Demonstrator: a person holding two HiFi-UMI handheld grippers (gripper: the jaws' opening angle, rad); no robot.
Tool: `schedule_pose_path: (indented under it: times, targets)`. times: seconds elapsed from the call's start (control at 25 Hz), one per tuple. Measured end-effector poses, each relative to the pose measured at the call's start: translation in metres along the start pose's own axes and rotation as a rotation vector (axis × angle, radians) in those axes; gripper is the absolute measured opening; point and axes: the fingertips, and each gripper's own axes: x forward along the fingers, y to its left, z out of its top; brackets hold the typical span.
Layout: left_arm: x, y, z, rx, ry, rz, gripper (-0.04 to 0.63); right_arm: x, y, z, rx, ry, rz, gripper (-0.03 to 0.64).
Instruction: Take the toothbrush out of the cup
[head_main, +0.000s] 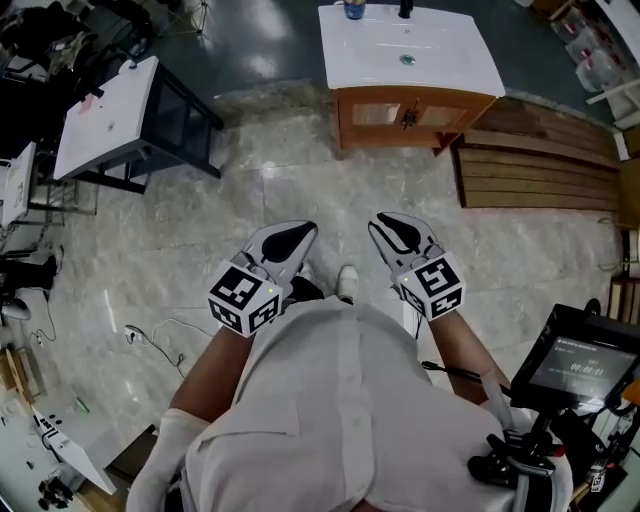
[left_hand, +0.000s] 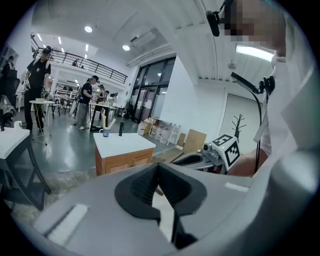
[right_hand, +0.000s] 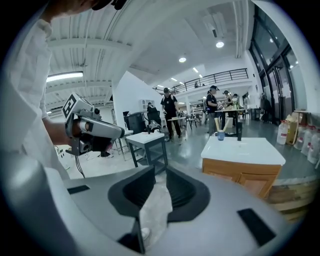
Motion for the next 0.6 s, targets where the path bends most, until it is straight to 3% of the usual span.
schedule_pose_path:
  times: [0.6]
  targets:
    - [0.095, 0.106, 0.052, 0.033, -0.003, -0.107, 0.006, 0.065, -0.108, 0.047, 0.043, 0.003, -0.157, 0.051]
